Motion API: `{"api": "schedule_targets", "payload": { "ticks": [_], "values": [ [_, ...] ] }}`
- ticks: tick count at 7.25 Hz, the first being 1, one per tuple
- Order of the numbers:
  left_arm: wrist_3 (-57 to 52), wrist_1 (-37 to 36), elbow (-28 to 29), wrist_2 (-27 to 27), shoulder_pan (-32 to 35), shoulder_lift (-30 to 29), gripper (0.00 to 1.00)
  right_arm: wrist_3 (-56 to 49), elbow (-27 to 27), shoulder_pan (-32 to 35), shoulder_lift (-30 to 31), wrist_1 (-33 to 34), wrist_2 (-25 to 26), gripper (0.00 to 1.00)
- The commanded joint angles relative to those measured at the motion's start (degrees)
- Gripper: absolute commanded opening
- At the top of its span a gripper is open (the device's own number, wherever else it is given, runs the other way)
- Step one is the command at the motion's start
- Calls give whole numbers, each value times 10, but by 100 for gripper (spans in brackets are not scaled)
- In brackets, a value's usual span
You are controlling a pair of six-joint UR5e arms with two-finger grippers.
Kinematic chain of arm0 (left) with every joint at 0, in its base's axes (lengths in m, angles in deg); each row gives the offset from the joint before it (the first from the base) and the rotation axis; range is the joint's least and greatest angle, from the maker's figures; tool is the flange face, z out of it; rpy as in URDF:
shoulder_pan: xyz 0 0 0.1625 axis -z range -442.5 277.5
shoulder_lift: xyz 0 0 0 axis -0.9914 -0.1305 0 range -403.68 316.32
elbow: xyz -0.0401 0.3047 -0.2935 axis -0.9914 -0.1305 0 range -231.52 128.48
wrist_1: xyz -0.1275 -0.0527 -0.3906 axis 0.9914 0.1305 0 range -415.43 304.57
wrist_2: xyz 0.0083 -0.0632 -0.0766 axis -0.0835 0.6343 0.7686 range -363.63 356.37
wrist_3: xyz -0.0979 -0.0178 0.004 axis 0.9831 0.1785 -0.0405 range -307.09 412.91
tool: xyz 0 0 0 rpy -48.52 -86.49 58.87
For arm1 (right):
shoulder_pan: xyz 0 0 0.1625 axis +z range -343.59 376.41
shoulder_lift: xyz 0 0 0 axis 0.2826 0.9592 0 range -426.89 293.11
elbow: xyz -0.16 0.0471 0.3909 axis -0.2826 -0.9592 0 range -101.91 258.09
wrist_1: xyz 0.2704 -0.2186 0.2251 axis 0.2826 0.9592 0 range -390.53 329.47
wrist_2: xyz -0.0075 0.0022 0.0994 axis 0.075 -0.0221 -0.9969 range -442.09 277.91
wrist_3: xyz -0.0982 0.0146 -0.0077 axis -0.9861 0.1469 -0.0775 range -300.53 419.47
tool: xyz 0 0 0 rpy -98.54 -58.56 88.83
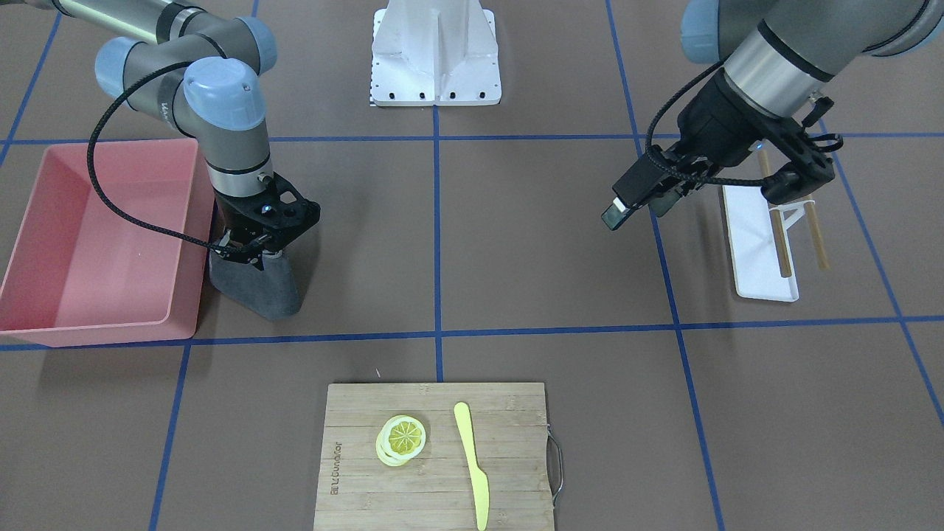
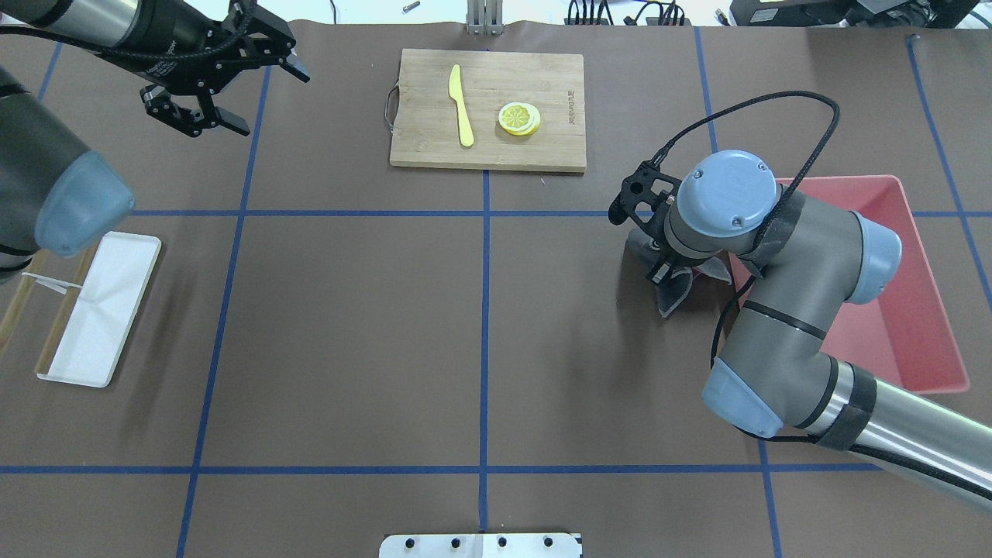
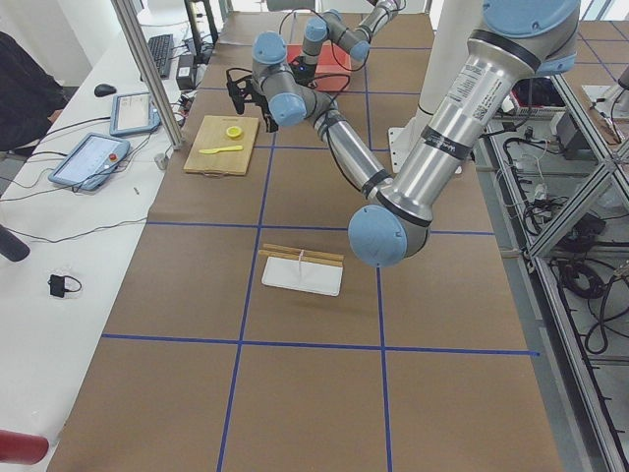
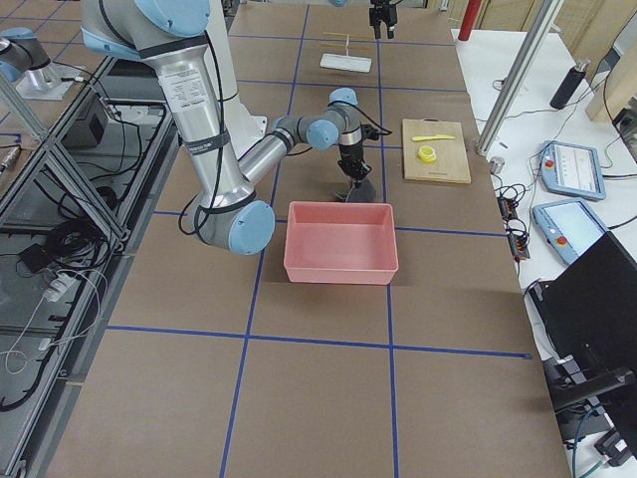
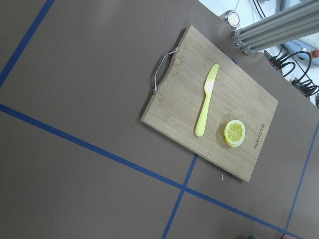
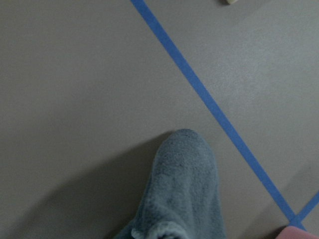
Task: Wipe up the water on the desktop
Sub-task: 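Lower the held cloth onto the table with the right gripper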
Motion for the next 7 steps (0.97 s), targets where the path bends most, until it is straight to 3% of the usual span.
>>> {"api": "schedule_targets", "payload": {
  "ticks": [1,3,7],
  "values": [
    [-22,-1,2,0,0,9,99,7,-6,-22,-1,1,-61,0],
    [-42,-1,3,0,5,19,99,37,3,-44,-2,-4,-96,0],
    [-48,-1,2,0,20,24,99,134,77,-104,-2,-4,-140,0]
  ]
}}
